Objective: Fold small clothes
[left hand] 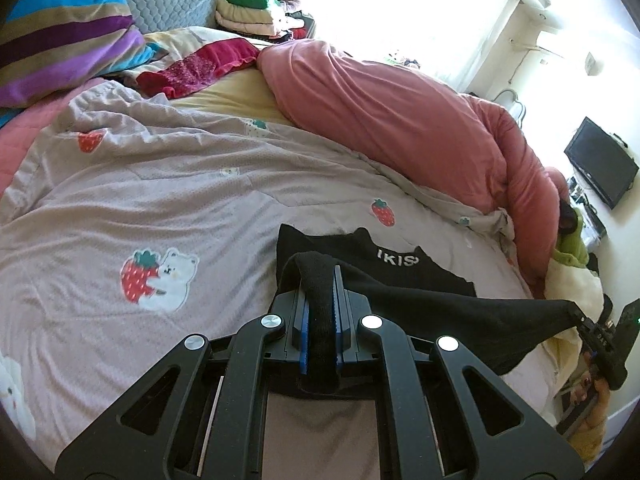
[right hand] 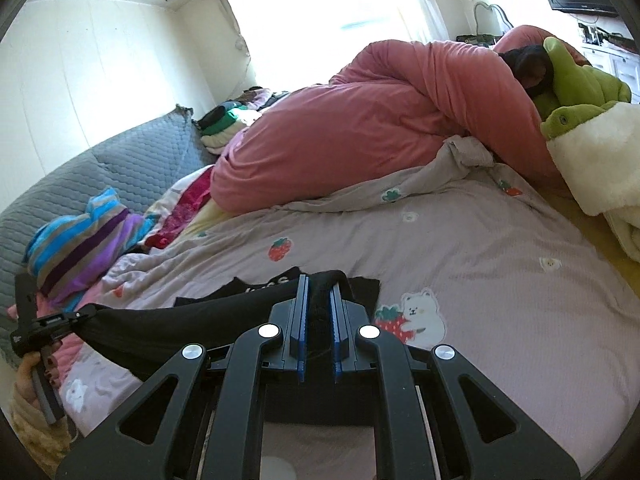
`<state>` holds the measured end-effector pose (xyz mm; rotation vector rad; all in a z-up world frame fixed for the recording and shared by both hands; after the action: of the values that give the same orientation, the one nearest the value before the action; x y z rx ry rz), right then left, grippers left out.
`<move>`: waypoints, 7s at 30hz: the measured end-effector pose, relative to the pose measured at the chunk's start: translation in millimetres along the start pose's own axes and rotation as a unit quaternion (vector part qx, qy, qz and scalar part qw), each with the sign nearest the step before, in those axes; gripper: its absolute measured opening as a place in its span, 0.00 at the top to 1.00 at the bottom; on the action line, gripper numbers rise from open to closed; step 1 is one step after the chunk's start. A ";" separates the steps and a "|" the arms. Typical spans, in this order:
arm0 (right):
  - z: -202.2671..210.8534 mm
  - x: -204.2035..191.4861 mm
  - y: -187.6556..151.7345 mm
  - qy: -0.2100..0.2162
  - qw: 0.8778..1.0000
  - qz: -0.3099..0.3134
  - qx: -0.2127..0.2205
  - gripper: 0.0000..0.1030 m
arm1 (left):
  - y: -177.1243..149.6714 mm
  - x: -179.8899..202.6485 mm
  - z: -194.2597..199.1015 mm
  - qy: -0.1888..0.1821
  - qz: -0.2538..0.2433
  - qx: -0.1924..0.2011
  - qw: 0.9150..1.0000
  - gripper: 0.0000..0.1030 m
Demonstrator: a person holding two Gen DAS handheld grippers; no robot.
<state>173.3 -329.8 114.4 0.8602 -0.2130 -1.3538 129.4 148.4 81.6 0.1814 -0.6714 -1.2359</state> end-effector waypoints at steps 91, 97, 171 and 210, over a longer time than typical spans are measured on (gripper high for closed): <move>-202.0 37.7 28.2 -0.087 0.983 0.001 -0.162 0.44 | 48.4 -34.2 -161.4 0.067 -0.018 -0.113 0.991 0.60; -200.4 36.7 25.5 -0.073 0.985 0.002 -0.159 0.89 | 46.5 -20.3 -163.4 0.090 -0.059 -0.100 0.989 0.96; -129.3 -22.3 -103.3 -0.096 0.975 0.046 -0.195 0.47 | -82.7 28.3 -116.8 0.106 -0.109 -0.115 0.982 0.54; -101.6 -46.4 -138.5 -0.077 0.974 0.033 -0.210 0.24 | -117.6 11.0 -68.2 0.096 -0.083 -0.098 0.987 0.33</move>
<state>116.9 -241.3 -29.3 0.3917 -0.0684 -1.3399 74.4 82.9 -24.6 0.1928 -0.3713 -1.4152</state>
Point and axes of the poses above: each gripper's, at about its wrist camera, not at the fingertips, and z roughly against the way its jaws point, x to its right, y to its top, the point moved 2 cm from there along -z, roughly the way its jaws point, and after that the axes turned 15 degrees about -x, right-handed, at the moved point
